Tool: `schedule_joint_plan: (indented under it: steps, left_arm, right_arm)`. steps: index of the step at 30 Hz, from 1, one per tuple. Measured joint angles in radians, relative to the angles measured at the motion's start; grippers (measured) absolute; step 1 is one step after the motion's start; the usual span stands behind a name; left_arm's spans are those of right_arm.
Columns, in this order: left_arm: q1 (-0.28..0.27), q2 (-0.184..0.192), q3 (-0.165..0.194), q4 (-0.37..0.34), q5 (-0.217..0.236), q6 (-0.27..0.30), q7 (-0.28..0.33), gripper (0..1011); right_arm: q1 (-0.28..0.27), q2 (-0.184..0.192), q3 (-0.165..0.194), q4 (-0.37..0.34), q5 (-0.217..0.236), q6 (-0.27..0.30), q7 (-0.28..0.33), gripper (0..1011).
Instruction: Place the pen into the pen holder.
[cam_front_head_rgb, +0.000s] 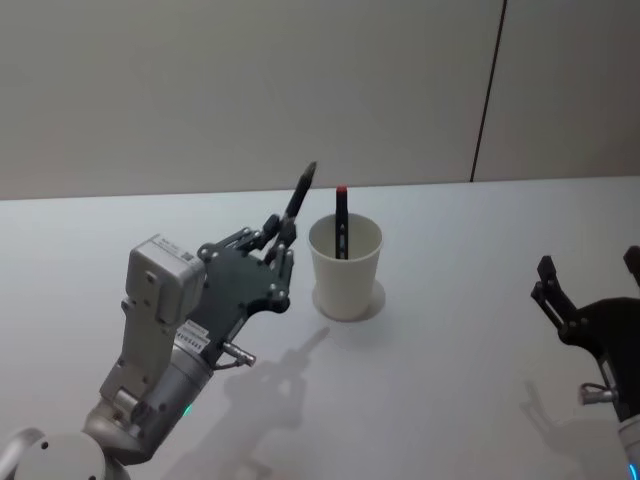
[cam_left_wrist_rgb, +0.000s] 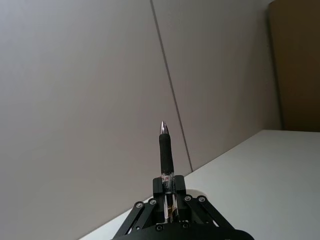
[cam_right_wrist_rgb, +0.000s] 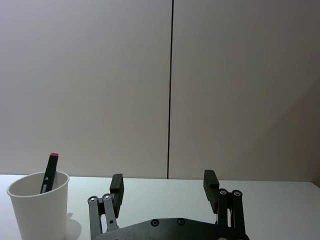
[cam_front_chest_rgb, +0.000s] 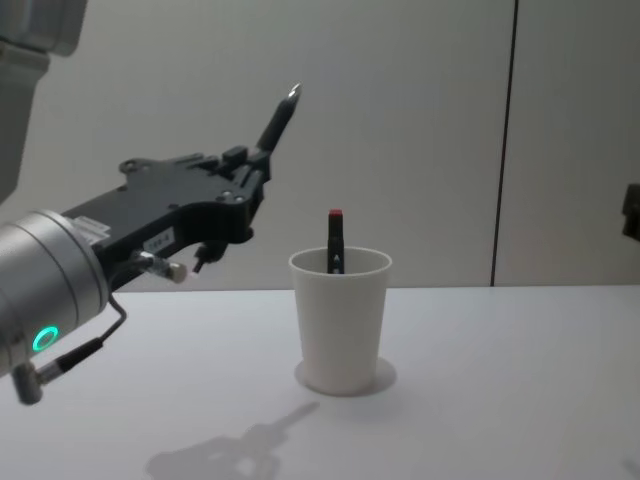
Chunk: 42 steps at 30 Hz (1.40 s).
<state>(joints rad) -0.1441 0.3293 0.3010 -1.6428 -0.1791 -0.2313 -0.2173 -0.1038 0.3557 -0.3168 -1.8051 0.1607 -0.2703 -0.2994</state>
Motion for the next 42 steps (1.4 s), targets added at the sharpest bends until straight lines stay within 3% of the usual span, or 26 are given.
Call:
schedule_joint_plan:
  steps: [16, 23, 24, 29, 36, 42]
  left_arm:
    - [-0.099, -0.019, -0.002, 0.146, -0.026, -0.225, -0.291, 140]
    - [-0.161, -0.035, 0.002, 0.233, -0.043, -0.323, -0.456, 140]
    - [-0.161, -0.035, 0.002, 0.233, -0.043, -0.323, -0.456, 140]
    - [-0.214, -0.049, 0.007, 0.305, -0.061, -0.399, -0.59, 140]
    - [-0.262, -0.064, 0.015, 0.371, -0.073, -0.463, -0.695, 140]
    - [-0.286, -0.071, 0.018, 0.404, -0.079, -0.495, -0.75, 140]
  right_arm:
    - [0.0, 0.0, 0.0, 0.0, 0.0, 0.0, 0.0, 1002]
    - [0.0, 0.0, 0.0, 0.0, 0.0, 0.0, 0.0, 1002]
    - [0.0, 0.0, 0.0, 0.0, 0.0, 0.0, 0.0, 1002]
    - [0.0, 0.0, 0.0, 0.0, 0.0, 0.0, 0.0, 1002]
    - [0.0, 0.0, 0.0, 0.0, 0.0, 0.0, 0.0, 1002]
    - [-0.001, -0.001, 0.003, -0.001, 0.004, -0.001, 0.013, 1002]
